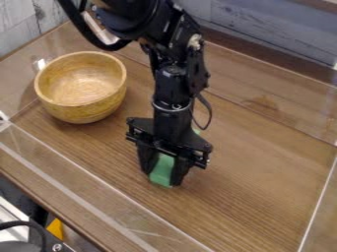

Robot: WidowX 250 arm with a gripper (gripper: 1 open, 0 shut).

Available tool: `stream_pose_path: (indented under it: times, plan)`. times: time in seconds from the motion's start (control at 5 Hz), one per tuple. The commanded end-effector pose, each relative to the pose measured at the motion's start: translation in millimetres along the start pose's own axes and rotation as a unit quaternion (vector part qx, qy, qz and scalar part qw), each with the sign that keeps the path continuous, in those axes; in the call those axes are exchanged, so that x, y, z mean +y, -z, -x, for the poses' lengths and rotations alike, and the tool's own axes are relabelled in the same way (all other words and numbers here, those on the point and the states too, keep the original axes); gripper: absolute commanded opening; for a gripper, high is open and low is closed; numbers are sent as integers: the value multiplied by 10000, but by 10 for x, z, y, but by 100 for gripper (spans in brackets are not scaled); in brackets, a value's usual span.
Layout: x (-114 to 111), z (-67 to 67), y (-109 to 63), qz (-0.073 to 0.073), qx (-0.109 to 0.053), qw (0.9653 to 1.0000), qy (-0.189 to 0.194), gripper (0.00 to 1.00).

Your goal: Put the green block in the brown bowl

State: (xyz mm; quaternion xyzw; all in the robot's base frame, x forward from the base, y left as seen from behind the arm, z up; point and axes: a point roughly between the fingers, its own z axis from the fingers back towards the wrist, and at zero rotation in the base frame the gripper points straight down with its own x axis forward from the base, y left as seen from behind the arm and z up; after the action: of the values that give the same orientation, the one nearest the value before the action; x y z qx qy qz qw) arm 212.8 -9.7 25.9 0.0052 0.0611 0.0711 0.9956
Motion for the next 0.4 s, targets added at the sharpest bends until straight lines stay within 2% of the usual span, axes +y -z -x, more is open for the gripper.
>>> stream_pose_path:
  times: [0.0,0.2]
  plan:
    - [-5,-46,-87,34,-135,9999,10,0]
    - [0,-39,-103,40,-121,9999,9,0]
